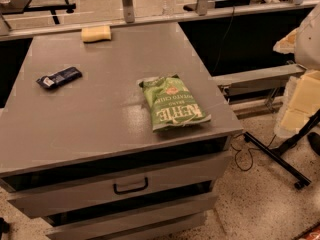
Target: Move green jalapeno chip bag near rxbar blueberry
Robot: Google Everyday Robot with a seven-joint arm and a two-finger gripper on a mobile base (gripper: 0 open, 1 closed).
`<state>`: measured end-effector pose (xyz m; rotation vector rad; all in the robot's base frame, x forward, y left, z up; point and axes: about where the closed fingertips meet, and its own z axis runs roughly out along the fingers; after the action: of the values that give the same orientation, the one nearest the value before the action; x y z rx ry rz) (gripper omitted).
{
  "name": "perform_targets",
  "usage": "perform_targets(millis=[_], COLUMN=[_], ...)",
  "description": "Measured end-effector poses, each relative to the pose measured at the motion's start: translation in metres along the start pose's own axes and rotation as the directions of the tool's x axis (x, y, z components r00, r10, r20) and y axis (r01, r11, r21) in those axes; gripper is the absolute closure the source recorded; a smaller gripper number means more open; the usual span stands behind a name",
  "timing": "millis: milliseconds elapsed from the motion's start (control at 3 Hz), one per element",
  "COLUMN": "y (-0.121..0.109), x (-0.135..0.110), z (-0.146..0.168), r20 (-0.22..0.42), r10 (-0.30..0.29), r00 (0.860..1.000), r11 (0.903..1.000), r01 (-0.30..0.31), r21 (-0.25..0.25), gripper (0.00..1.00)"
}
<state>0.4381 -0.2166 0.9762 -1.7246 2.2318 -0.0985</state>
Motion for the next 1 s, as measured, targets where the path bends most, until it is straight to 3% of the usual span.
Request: perform_targets(millis=[667, 1000], y=[0.000, 0.004], x=[-0.011, -0.042], z=[0.006, 0.018], r20=[0.034, 0.106], r10=[-0.028, -0.099], r00=[0.999, 0.989], r11=[0.9995, 0.9949], r01=[0.028, 0.100], r21=[-0.011, -0.005], gripper=[0.00, 0.00])
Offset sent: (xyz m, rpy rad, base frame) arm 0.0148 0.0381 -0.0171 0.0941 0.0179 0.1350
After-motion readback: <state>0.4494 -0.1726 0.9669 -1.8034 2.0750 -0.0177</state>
